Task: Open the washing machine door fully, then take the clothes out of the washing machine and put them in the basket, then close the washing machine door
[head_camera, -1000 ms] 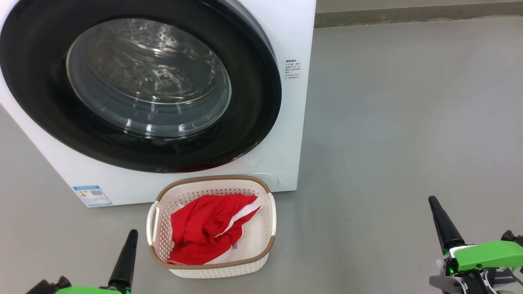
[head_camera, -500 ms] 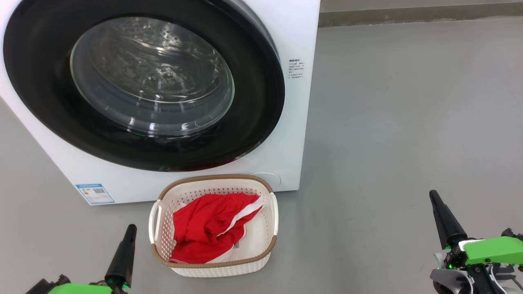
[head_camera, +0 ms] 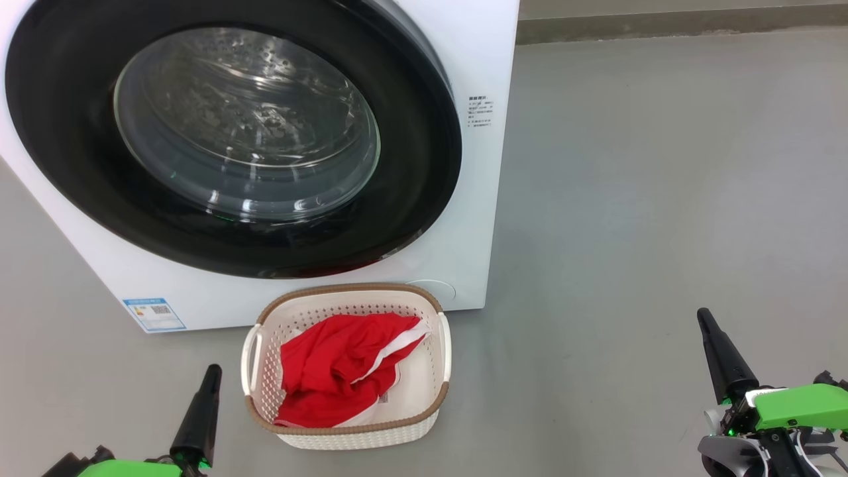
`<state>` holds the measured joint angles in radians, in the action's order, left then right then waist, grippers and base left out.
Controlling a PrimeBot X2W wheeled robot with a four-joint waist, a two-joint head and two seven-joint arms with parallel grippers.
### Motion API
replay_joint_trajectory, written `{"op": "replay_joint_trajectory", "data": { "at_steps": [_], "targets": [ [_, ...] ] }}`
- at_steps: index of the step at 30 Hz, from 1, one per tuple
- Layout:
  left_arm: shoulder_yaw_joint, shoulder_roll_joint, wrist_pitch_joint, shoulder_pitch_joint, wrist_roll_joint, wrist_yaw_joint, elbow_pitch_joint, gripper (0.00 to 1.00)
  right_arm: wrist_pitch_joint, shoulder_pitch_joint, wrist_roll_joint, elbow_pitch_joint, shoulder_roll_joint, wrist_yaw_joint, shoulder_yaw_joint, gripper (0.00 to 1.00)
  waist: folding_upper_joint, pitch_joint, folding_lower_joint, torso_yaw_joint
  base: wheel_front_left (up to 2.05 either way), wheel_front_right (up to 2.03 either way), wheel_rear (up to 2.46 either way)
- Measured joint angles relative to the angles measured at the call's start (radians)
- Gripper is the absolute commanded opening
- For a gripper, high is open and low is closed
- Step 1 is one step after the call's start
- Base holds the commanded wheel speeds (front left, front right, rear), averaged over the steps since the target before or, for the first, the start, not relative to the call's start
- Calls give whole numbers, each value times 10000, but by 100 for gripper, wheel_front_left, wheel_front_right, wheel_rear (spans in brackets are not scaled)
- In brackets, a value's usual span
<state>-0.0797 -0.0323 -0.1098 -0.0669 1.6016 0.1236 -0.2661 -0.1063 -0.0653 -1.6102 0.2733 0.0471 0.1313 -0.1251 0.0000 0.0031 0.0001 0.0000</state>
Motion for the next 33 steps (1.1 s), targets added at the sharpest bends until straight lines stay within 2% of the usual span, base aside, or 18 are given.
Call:
{"op": "replay_joint_trajectory", "data": {
  "at_steps": [33],
  "targets": [
    [0, 0, 0, 0, 0, 0, 0, 0, -10, 0, 0, 0, -8, 2, -17, 0, 0, 0, 0, 0, 0, 0, 0]
  ]
}}
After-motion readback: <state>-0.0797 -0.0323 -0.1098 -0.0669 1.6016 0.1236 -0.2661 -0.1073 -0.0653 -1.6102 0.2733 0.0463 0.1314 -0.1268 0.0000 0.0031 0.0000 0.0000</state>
